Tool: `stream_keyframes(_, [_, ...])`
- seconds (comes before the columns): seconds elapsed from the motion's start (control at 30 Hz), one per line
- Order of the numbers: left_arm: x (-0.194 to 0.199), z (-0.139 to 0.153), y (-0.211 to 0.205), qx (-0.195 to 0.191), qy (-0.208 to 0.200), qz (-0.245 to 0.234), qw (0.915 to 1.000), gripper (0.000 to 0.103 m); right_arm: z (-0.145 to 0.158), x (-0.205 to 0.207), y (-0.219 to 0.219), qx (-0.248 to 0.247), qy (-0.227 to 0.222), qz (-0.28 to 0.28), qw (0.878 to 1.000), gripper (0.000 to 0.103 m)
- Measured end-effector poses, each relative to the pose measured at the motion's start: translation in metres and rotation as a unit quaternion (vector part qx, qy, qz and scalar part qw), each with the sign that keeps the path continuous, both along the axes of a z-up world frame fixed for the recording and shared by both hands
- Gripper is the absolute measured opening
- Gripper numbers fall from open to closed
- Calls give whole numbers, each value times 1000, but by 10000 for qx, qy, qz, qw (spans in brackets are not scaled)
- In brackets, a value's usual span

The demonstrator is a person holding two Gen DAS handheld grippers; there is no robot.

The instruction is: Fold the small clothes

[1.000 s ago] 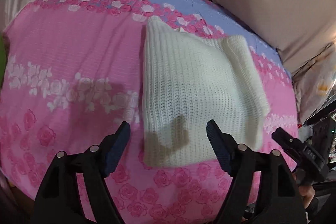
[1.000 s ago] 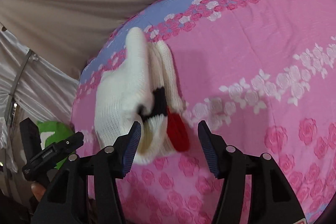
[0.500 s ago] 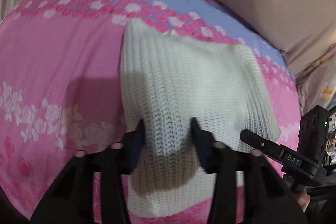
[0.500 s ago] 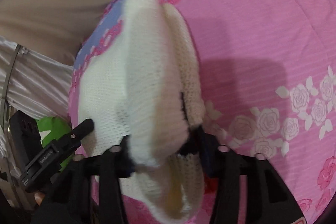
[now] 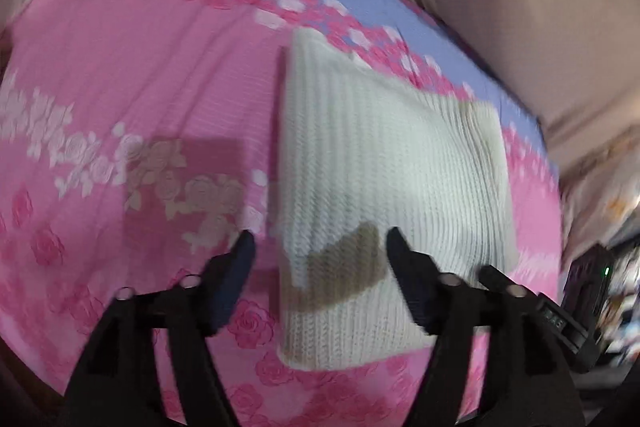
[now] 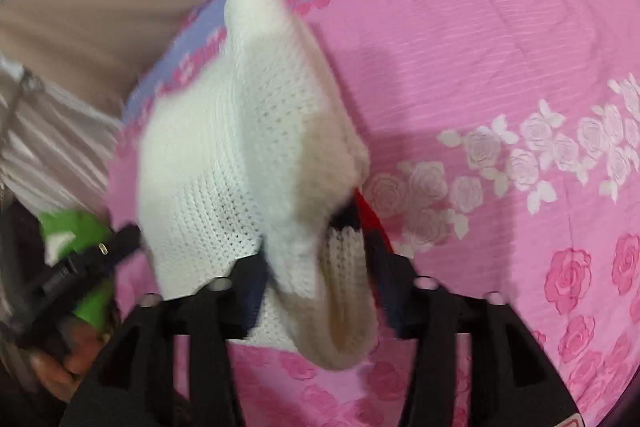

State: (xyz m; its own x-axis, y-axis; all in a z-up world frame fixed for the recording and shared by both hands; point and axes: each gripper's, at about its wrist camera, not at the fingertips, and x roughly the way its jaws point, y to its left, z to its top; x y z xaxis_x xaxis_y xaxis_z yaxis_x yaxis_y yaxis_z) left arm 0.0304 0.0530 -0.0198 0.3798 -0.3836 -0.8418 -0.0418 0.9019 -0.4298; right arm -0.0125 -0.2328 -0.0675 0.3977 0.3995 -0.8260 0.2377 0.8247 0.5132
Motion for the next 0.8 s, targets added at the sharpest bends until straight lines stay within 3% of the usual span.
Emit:
stream_keyframes(0.03, [6, -4, 7, -170, 59, 180, 9997, 74, 4, 3, -5, -2, -95, -39, 9999, 71])
stream_keyframes(0.1, [22, -17, 12, -514, 186, 381, 9978, 82, 6, 23, -13, 29, -166, 37, 9999, 74])
stream_keyframes(0.23, [52, -49, 6, -1085, 631, 390, 9913, 84, -23, 70, -15, 570, 188, 194, 9980, 80])
stream_keyframes(0.27, [57, -57, 6, -1293, 769, 409, 9878, 84, -35, 82, -12, 783, 363, 229, 9960, 87])
stream_keyframes(0.3, [60, -64, 4, -1460, 864, 429, 9846, 82, -33, 84, -11, 997, 99, 221, 9947, 96])
stream_keyframes(0.33, [59, -60, 1, -1417, 763, 388, 9862, 66, -34, 89, -6, 1268, 54, 328, 9914, 78])
stream_keyframes(0.37, [61, -57, -4, -1312, 740, 242, 9883, 62, -37, 93, 1, 1281, 267, 362, 9907, 69])
stream_keyframes(0.4, [61, -50, -8, -1183, 694, 179, 9904, 52, -34, 93, 7, 1102, 256, 413, 9927, 48])
stream_keyframes(0.43, [62, -40, -12, -1087, 610, 65, 9922, 45, -23, 92, 13, 914, 93, 538, 9943, 36])
stream_keyframes(0.5, [59, -14, -18, -1135, 324, -243, 9927, 42, 3, 84, 16, 730, -258, 554, 9955, 32])
stream_keyframes(0.6, [56, 20, -39, -885, -149, -697, 9935, 48, 60, 52, 19, 303, -1031, 463, 9931, 31])
stream_keyframes(0.67, [59, 19, -59, -245, -284, -782, 9962, 57, 70, 42, 12, 38, -1183, 233, 9927, 38])
stream_keyframes(0.7, [62, 12, -68, 172, -343, -833, 9958, 58, 58, 44, 7, -146, -1058, 150, 9942, 51])
stream_keyframes(0.73, [64, 0, -78, 814, -370, -875, 9921, 56, 45, 50, 3, -354, -878, 131, 9954, 57])
stream_keyframes(0.77, [62, -8, -82, 1234, -373, -893, 9876, 58, 23, 57, -5, -776, -502, 47, 9957, 57])
stream_keyframes(0.8, [59, -11, -82, 1352, -444, -914, 9856, 60, 10, 61, -18, -982, -143, -133, 9950, 55])
